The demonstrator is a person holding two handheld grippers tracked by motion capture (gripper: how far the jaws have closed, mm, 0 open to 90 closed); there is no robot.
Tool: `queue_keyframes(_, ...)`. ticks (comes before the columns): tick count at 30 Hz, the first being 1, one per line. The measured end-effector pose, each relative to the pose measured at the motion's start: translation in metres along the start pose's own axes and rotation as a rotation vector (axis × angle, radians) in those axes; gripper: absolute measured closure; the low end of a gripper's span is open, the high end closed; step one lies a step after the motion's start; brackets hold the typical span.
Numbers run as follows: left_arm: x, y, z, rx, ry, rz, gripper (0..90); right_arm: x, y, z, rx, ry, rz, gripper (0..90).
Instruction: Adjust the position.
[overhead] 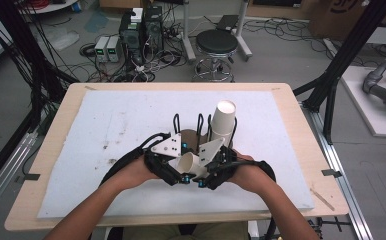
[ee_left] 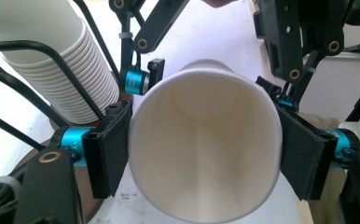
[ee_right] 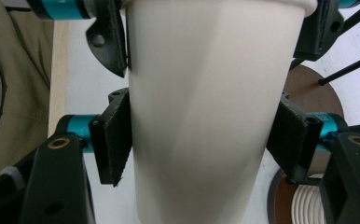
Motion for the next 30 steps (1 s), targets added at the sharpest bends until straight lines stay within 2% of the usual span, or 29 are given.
queue_keyframes(6,0.001,-0.002,-0.001,-0.012,0.018,-0.031,22.6,0.003,-0.002,-0.001,0.003,-0.012,-0.017,30.8)
queue_keyframes(8,0.003,-0.002,-0.001,-0.018,0.02,-0.049,22.0,0.004,-0.002,0.0,0.004,-0.031,-0.021,30.8)
queue_keyframes(13,0.003,0.002,0.0,0.001,0.05,-0.139,17.5,0.01,0.0,-0.001,0.004,-0.057,-0.058,30.9)
queue_keyframes(17,0.0,0.011,0.002,-0.017,0.085,-0.239,17.3,0.019,0.003,-0.002,0.004,-0.113,-0.098,31.0)
queue_keyframes(23,0.008,0.027,0.008,-0.096,0.148,-0.343,17.1,0.038,0.011,-0.004,0.033,-0.195,-0.178,31.0)
queue_keyframes(30,0.028,0.049,0.017,-0.212,0.221,-0.447,16.4,0.06,0.024,0.0,0.097,-0.242,-0.28,30.9)
Point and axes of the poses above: each handheld gripper's, and its own axes: y roughly backward along the jaws, x roughly out of its underside, z roughly to its left, the point moved 3 cm from there along -y, roughly forward along the jaws, and after that the axes turned 12 degrees about -z, right-handed, at the moved point
